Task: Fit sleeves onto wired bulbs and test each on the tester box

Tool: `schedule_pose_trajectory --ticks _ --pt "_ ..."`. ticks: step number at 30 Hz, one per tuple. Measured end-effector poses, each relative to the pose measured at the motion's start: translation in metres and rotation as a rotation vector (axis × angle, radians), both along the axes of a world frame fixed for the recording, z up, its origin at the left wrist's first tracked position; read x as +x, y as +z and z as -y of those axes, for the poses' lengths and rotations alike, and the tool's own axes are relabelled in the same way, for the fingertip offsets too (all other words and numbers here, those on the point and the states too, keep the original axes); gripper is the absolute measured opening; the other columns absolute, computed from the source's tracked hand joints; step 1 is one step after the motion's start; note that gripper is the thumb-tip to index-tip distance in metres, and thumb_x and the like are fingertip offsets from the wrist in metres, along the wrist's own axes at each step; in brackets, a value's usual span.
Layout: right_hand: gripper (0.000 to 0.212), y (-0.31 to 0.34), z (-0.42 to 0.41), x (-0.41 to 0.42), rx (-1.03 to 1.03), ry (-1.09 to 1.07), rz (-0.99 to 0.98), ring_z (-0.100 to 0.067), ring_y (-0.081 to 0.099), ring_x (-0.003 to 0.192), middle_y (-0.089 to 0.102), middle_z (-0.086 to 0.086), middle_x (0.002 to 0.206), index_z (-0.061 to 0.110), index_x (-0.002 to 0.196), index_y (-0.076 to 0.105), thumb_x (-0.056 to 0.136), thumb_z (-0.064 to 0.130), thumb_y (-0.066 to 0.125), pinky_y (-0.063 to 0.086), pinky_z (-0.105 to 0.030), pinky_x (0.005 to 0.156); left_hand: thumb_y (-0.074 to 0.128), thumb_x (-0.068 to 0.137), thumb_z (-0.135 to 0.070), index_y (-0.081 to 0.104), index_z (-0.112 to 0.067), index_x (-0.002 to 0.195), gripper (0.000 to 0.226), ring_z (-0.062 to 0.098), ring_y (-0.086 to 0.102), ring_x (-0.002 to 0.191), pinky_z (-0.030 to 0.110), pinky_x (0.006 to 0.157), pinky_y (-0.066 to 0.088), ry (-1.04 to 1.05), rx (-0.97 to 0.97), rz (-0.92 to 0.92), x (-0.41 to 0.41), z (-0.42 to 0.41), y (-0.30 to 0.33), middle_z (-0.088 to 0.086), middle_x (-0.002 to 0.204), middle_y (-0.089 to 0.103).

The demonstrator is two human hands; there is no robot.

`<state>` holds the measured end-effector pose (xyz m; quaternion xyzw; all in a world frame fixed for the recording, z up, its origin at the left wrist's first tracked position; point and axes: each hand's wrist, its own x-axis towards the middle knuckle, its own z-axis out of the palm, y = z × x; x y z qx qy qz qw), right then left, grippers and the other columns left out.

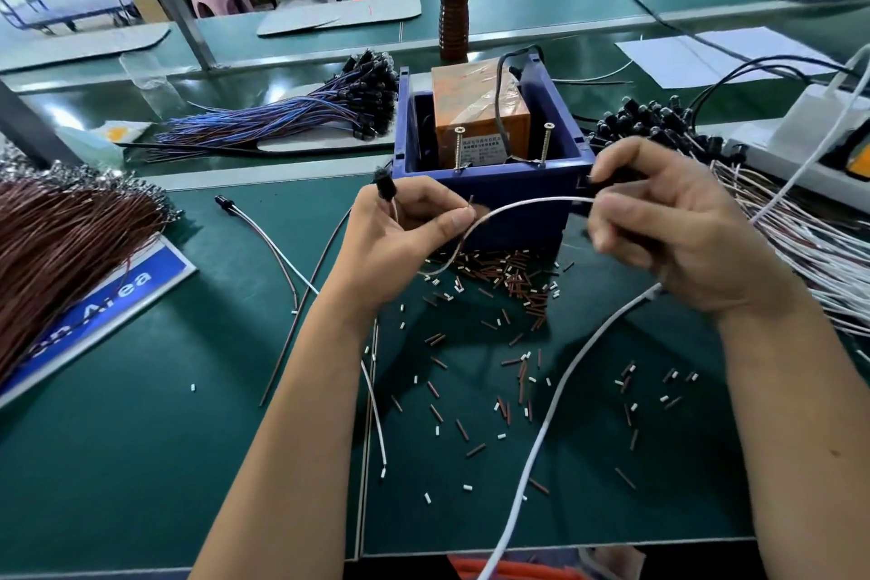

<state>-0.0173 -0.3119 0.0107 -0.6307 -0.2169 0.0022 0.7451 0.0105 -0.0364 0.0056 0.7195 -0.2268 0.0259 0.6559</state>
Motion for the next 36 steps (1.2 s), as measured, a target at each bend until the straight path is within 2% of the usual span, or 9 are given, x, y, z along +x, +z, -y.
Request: schedule_pose_trajectory --ticks 4,7,9,13,15,18,22,30,36 --pt "0.025 0.006 0.002 -0.005 0.454 0.358 -0.059 -0.014 0.054 0.052 0.073 -0.012 0.086 0.008 0.103 0.073 0.098 0.031 0.065 0.027 -0.019 0.044 0.070 0.093 -0.009 0.072 -0.015 0.083 0.012 -0.002 0.039 0.044 0.012 0.046 0.035 -0.118 -0.175 -0.085 -0.002 -0.001 0.006 0.022 0.111 0.076" --pt "0.042 0.007 -0.008 -0.007 0.861 0.681 -0.179 -0.035 0.063 0.073 0.064 -0.037 0.125 -0.014 0.130 0.059 0.103 0.016 0.047 0.041 -0.034 0.057 0.068 0.090 -0.017 0.074 -0.020 0.083 0.010 0.003 0.022 0.043 0.015 0.042 0.024 -0.255 -0.332 -0.186 -0.002 -0.004 0.007 0.019 0.113 0.076" --pt "0.043 0.005 -0.014 -0.007 0.918 0.704 -0.155 -0.039 0.063 0.080 0.056 -0.038 0.138 -0.016 0.139 0.051 0.098 -0.001 0.048 0.048 -0.039 0.067 0.072 0.091 -0.016 0.074 -0.019 0.086 0.007 0.001 0.021 0.044 0.013 0.042 0.024 -0.347 -0.421 -0.211 -0.003 -0.004 0.009 0.018 0.115 0.076" --pt "0.037 -0.002 -0.018 -0.003 0.411 0.363 0.051 -0.015 0.070 0.073 0.071 -0.014 0.132 0.009 0.134 0.067 0.099 0.021 0.066 0.048 -0.017 0.052 0.078 0.088 -0.027 0.075 -0.018 0.089 0.009 0.003 0.017 0.045 0.012 0.042 0.021 -0.444 -0.500 -0.239 -0.005 0.000 0.009 0.018 0.124 0.073" --pt "0.033 -0.005 -0.018 -0.002 0.254 0.312 0.052 -0.011 0.071 0.064 0.077 -0.006 0.120 0.018 0.124 0.074 0.100 0.037 0.062 0.036 -0.021 0.035 0.078 0.088 -0.026 0.074 -0.018 0.089 0.010 0.004 0.016 0.046 0.012 0.042 0.021 -0.465 -0.505 -0.264 -0.005 0.000 0.009 0.021 0.128 0.070" --pt "0.039 -0.002 -0.013 -0.001 0.362 0.406 -0.045 -0.010 0.064 0.045 0.079 -0.002 0.080 0.015 0.101 0.078 0.105 0.042 0.050 0.027 -0.023 0.033 0.081 0.085 -0.026 0.074 -0.016 0.088 0.013 0.004 0.016 0.046 0.012 0.042 0.020 -0.470 -0.502 -0.282 -0.006 -0.004 0.011 0.023 0.130 0.068" --pt "0.046 0.004 -0.003 0.002 0.589 0.530 -0.179 -0.012 0.025 0.034 0.038 0.003 0.038 0.007 0.073 0.068 0.107 0.033 0.050 0.015 -0.024 0.039 0.080 0.086 -0.026 0.074 -0.016 0.088 0.012 0.003 0.016 0.045 0.012 0.041 0.020 -0.486 -0.485 -0.292 -0.006 -0.005 0.012 0.023 0.132 0.067" --pt "0.056 -0.007 -0.045 -0.005 -0.347 0.358 -0.195 -0.010 0.036 0.037 0.047 -0.006 0.044 0.008 0.066 0.071 0.103 0.048 0.055 0.026 -0.016 0.045 0.071 0.094 -0.016 0.072 -0.016 0.086 0.008 -0.001 0.023 0.041 0.013 0.039 0.023 -0.479 -0.335 -0.386 -0.007 0.014 0.003 0.025 0.126 0.070" --pt "0.046 -0.011 -0.047 -0.007 -0.478 0.405 -0.240 -0.039 0.043 0.056 0.066 -0.013 0.064 0.014 0.094 0.081 0.098 0.055 0.059 0.031 -0.059 0.052 0.069 0.097 -0.016 0.076 -0.006 0.092 0.013 0.000 0.032 0.042 0.012 0.041 0.030 -0.412 -0.244 -0.384 -0.005 0.019 -0.002 0.003 0.088 0.078"
